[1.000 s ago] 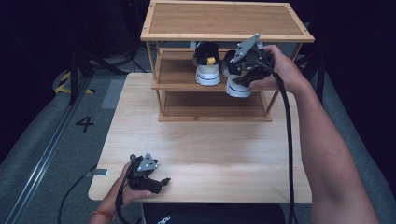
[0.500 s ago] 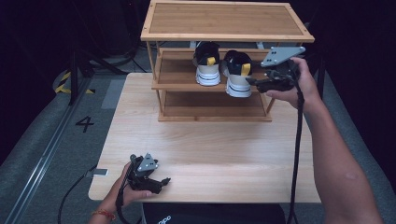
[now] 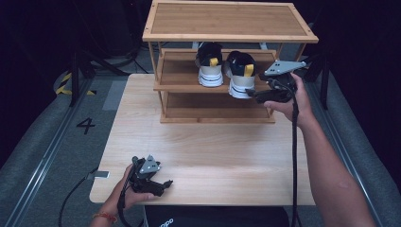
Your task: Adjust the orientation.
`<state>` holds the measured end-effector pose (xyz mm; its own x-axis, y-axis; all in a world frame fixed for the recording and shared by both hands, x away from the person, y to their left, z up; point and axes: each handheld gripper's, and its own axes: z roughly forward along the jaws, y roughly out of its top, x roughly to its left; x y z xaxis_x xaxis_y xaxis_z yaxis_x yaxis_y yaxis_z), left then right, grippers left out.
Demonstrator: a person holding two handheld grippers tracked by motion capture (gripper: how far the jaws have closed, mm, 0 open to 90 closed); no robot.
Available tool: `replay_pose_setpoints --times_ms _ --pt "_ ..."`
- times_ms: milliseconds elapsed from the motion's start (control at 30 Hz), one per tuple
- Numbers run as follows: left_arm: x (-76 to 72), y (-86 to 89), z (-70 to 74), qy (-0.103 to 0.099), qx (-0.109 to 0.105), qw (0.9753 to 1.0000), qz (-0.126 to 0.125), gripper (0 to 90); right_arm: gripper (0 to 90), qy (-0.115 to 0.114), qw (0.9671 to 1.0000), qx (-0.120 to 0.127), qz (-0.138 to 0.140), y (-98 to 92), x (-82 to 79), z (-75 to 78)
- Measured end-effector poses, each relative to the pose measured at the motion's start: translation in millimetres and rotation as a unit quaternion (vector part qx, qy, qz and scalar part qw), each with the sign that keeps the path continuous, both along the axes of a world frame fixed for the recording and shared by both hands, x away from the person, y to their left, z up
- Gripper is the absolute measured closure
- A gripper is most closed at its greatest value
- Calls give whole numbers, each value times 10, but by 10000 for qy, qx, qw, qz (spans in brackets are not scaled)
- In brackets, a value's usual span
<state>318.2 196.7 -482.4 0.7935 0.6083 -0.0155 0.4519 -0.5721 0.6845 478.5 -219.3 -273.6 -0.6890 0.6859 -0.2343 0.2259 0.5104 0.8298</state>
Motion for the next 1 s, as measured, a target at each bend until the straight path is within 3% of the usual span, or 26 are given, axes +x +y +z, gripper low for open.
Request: replay_pose_setpoints --times_ms 167,300,500,800,1000 --pt "0 0 0 0 1 10000 0 152 287 156 9998 140 66 51 83 -12" --pt "0 0 0 -1 1 10000 0 152 296 114 9998 178 12 70 142 -36" --pt "0 0 -1 -2 -3 10000 0 152 396 -14 9998 144 -158 106 265 -68" --pt "2 2 0 -7 14 10000 -10 152 401 -17 9989 265 -374 205 390 -108" --pt "11 -1 0 12 13 10000 -35 151 399 -9 9982 216 -567 275 470 -119"
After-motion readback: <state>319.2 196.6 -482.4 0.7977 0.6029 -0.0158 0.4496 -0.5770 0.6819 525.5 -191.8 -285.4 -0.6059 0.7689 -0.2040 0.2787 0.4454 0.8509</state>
